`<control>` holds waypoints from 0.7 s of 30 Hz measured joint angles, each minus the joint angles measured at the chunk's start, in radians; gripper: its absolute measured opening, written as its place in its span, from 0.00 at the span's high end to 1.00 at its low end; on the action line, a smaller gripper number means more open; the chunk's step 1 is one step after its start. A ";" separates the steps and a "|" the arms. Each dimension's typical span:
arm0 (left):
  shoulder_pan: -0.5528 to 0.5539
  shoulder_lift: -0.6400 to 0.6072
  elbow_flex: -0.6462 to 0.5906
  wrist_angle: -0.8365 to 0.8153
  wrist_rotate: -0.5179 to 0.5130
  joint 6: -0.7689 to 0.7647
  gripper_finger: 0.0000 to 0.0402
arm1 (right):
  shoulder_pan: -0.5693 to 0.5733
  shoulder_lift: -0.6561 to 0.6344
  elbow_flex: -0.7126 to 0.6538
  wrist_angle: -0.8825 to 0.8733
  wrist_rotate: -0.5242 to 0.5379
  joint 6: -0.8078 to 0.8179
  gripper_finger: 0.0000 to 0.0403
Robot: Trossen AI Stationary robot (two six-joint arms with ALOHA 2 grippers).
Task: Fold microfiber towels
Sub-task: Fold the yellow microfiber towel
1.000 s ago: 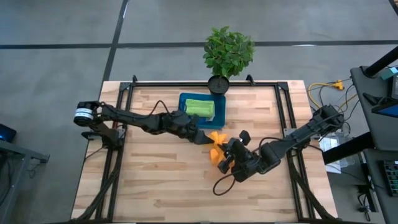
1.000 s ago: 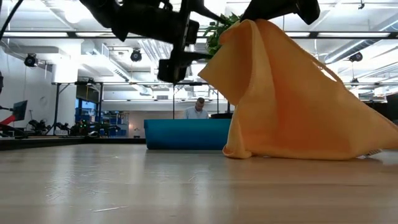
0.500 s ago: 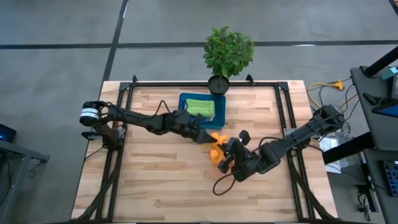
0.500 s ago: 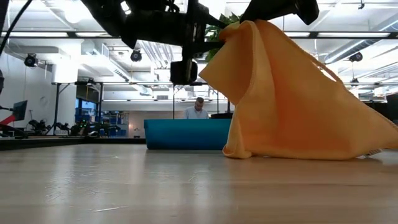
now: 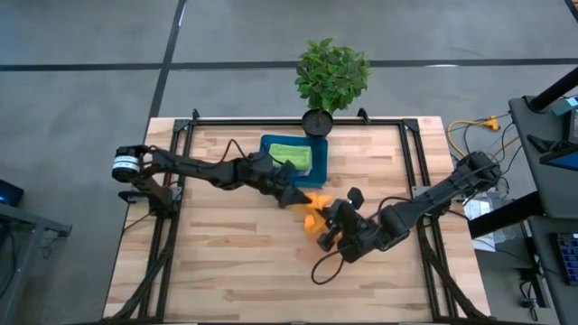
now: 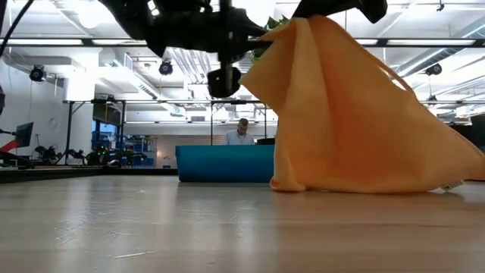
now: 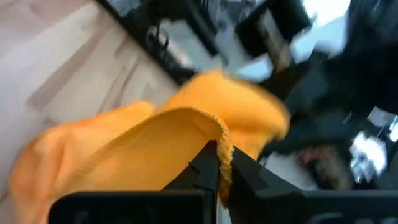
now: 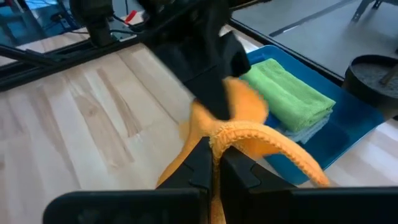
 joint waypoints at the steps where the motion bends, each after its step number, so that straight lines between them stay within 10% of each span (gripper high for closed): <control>1: 0.000 -0.009 0.002 -0.048 0.018 0.036 1.00 | 0.000 -0.008 0.000 -0.004 -0.009 -0.001 0.98; 9: -0.001 -0.130 0.015 -0.527 -0.016 0.315 1.00 | 0.001 -0.078 -0.001 -0.074 -0.046 -0.010 0.98; 21: -0.057 -0.439 0.009 -0.630 -0.030 0.752 1.00 | -0.002 -0.205 -0.002 -0.240 -0.088 0.027 0.98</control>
